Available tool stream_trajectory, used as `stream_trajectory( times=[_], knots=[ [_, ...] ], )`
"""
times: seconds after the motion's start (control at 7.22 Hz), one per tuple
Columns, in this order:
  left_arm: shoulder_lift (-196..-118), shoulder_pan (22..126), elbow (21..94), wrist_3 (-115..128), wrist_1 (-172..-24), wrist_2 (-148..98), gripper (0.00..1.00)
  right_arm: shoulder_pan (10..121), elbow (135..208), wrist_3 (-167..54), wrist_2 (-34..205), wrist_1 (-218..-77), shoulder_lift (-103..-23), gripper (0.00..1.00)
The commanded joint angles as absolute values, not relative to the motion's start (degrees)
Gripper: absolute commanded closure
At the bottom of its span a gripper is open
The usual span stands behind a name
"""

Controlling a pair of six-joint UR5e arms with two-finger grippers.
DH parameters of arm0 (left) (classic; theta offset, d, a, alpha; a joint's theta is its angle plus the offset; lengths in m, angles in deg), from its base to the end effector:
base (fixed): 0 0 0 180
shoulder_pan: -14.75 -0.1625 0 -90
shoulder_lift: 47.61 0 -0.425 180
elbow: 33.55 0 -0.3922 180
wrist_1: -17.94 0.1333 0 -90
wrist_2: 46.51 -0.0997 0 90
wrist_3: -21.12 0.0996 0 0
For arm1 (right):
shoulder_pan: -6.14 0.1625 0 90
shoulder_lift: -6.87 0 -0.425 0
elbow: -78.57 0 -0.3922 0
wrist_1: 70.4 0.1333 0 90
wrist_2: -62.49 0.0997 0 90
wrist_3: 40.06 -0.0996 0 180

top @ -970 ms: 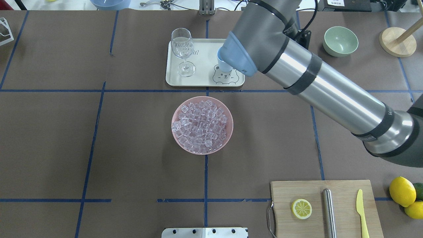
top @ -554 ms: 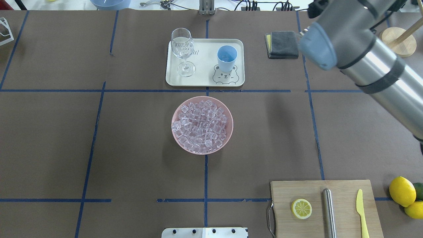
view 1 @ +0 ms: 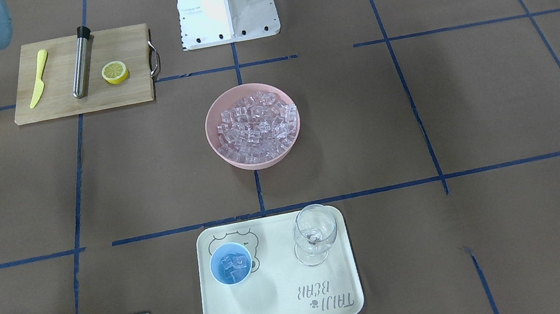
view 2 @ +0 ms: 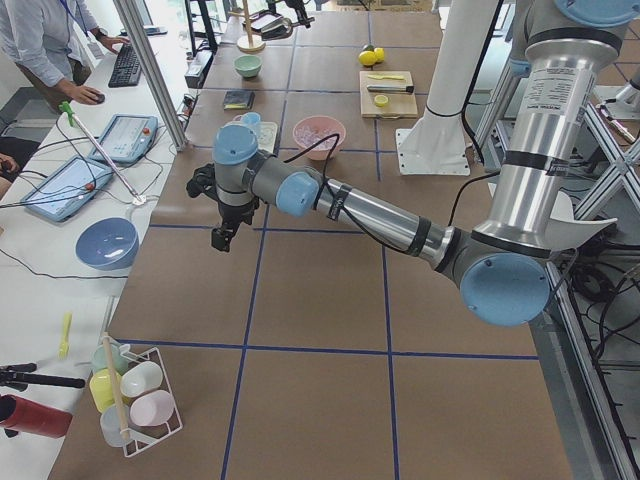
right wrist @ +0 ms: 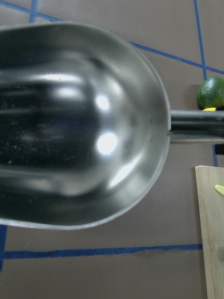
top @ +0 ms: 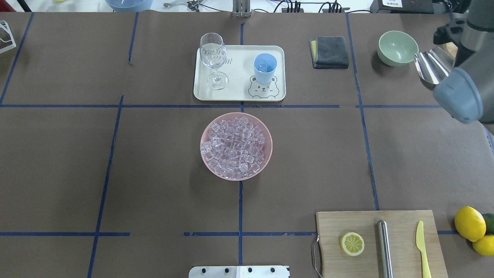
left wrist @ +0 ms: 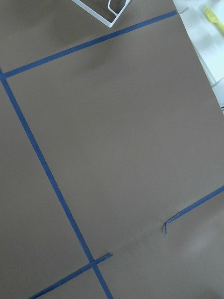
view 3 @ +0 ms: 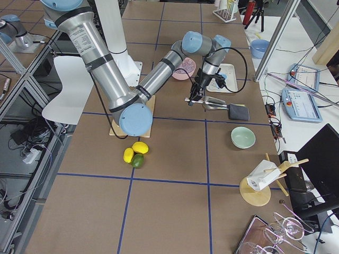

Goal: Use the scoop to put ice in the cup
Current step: 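Carry the empty scoop back toward its spot with the right gripper, then lower the scoop onto the table and open the right gripper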

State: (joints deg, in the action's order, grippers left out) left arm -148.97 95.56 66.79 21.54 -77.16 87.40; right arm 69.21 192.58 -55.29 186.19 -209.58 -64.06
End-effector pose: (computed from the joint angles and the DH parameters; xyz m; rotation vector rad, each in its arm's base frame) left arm 0.0275 -0.5724 0.4533 0.3871 0.7867 0.3360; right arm -0.1640 -0.4951 0.3893 -0.3082 -0.5117 -0.1668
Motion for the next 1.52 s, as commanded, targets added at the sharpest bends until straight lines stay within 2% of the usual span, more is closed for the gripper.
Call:
stream_trajectory(
  times=[0.0, 0.28, 0.42, 0.69, 1.11, 1.39],
  knots=[
    [-149.0, 95.5, 66.6, 21.6, -77.2, 87.4, 0.0, 67.3, 198.4, -66.6, 189.1, -194.3, -77.7, 1.0],
    [-149.4, 95.5, 66.4, 21.5, -77.2, 87.3, 0.0, 62.0, 198.6, -77.3, 189.1, -175.8, -87.8, 1.0],
    [-149.5, 95.5, 66.4, 21.5, -77.2, 87.3, 0.0, 57.3, 198.3, -85.7, 188.5, -169.1, -89.0, 1.0],
    [-150.3, 95.4, 65.3, 21.6, -77.3, 87.3, 0.0, 53.6, 197.7, -88.0, 189.2, -164.9, -92.2, 1.0],
    [-150.4, 95.4, 65.3, 21.6, -77.3, 87.3, 0.0, 51.2, 194.9, -87.5, 190.4, -165.0, -91.5, 1.0],
    [-150.8, 95.4, 65.5, 21.5, -77.3, 87.3, 0.0, 50.9, 190.7, -87.4, 190.6, -165.0, -87.5, 1.0]
  ],
)
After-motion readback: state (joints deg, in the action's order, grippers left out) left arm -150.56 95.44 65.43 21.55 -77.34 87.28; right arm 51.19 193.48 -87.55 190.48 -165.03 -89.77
